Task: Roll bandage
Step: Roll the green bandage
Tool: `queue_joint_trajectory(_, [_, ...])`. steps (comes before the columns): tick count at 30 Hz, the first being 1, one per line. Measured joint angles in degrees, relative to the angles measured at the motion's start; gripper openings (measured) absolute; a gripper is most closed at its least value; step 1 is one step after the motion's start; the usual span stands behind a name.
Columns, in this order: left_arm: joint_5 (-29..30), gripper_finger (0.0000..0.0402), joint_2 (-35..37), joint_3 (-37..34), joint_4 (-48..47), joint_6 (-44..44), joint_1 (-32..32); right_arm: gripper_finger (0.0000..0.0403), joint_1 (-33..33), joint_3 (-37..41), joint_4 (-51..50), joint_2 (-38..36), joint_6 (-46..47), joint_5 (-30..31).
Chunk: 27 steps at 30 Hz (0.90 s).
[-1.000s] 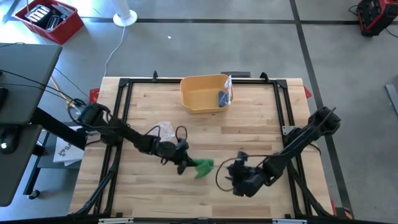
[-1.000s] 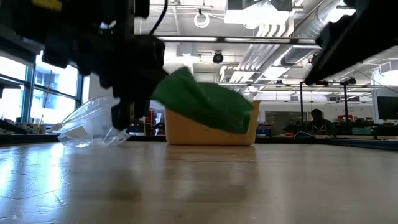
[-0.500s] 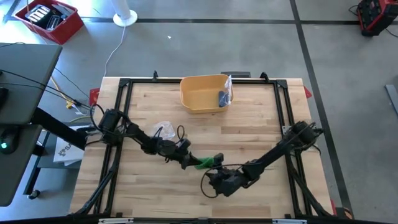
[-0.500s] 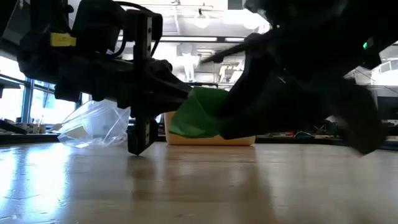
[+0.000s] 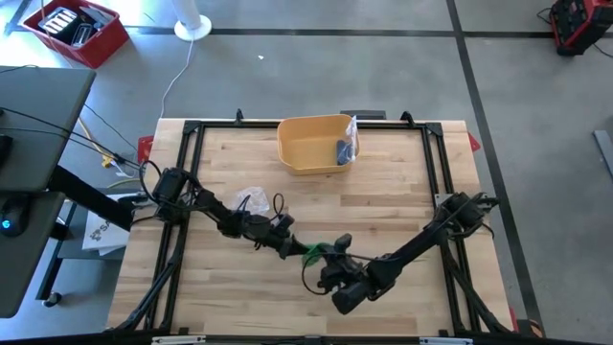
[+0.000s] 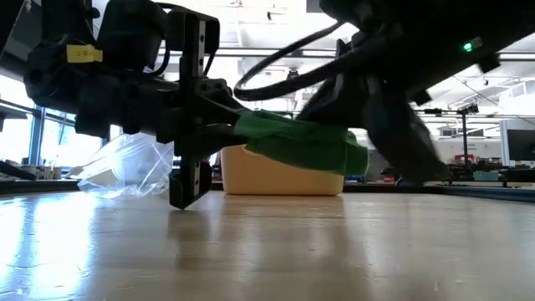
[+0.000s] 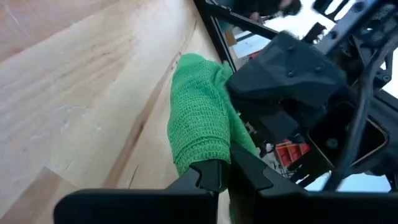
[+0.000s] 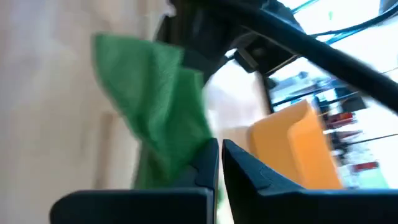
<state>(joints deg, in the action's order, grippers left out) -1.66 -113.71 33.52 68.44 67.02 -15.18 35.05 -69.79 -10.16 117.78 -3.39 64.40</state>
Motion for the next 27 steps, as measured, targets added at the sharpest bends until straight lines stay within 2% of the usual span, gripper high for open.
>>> queue_joint_trajectory(5, [0.18, 0.0036, 0.03, 0.11, -1.19, -1.74, 0.00, 0.0003, -0.02, -2.20, -8.54, -0.24, 13.19, -12.17])
queue_joint_trajectory(10, [0.42, 0.0073, 0.15, 0.13, -4.22, -2.30, -0.06, 0.0002, 1.57, -1.89, -12.33, -1.79, 18.92, -15.45])
queue_joint_trajectory(13, [0.14, 0.0061, 0.22, 0.24, -6.08, 0.25, 0.17, 0.0002, 1.82, -1.93, -11.90, -4.81, 20.55, -18.07])
queue_joint_trajectory(15, [0.18, 0.0040, 0.26, 0.22, -6.86, 0.40, 0.21, 0.0011, 1.30, -1.98, -11.87, -5.87, 20.65, -22.13])
queue_joint_trajectory(18, [0.41, 0.0011, 0.24, 0.22, -6.93, 0.87, 0.67, 0.0046, 0.57, -1.96, -11.31, -6.25, 18.84, -28.49])
queue_joint_trajectory(20, [0.86, 0.0008, 0.20, 0.22, -6.93, 1.27, 0.96, 0.0081, 0.17, -1.96, -10.88, -6.18, 18.42, -30.61])
queue_joint_trajectory(24, [1.96, 0.0016, 0.20, 0.13, -6.91, 2.10, 1.82, 0.0152, -0.21, -1.93, -10.31, -6.01, 15.08, -30.35])
queue_joint_trajectory(27, [2.57, 0.0013, 0.15, 0.13, -7.01, 2.00, 1.79, 0.0180, -0.35, -1.93, -8.56, -5.76, 11.82, -25.61])
